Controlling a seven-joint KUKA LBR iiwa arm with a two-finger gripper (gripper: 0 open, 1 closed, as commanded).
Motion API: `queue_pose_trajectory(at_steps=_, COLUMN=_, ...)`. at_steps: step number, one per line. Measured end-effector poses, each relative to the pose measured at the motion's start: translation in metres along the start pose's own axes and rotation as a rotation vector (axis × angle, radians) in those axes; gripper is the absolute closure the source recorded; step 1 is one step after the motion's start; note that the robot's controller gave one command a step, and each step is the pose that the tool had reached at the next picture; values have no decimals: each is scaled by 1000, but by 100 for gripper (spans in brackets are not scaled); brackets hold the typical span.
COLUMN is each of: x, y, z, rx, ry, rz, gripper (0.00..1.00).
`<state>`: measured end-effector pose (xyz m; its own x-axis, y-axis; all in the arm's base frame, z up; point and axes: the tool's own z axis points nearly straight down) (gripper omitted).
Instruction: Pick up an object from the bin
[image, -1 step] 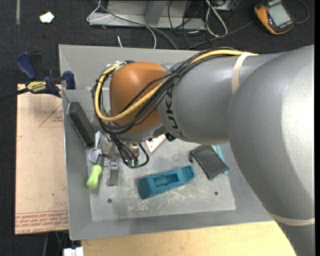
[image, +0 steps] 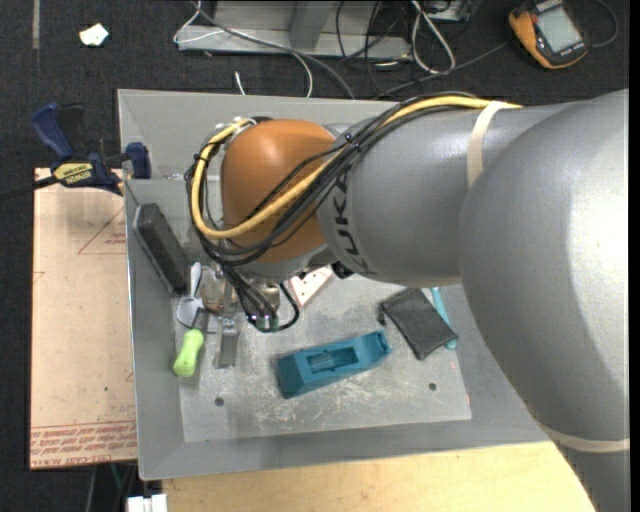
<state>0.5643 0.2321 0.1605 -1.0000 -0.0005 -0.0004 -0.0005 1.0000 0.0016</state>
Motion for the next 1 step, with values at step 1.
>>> queue_pose_trajectory(at_steps=1, x=-2, y=-17, z=-16, rx=-1, ry=2, rz=53, gripper=0)
